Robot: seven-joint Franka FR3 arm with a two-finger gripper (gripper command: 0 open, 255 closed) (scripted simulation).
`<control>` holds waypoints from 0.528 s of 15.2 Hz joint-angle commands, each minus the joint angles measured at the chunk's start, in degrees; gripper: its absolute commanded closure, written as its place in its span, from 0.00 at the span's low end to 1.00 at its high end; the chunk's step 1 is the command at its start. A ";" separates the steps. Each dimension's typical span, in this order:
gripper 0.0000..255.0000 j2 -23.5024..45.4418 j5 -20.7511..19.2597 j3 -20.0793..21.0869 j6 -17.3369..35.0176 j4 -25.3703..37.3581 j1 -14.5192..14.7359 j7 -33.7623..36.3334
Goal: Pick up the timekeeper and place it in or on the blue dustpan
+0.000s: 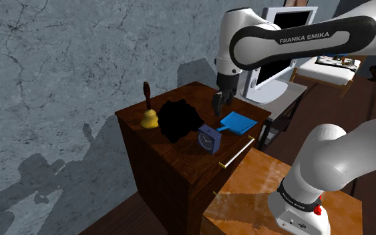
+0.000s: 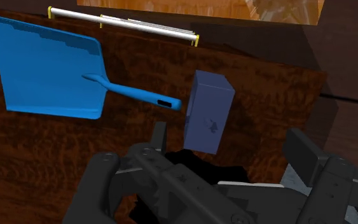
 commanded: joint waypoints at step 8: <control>0.00 14.94 -0.17 0.06 20.56 -5.18 0.14 -1.11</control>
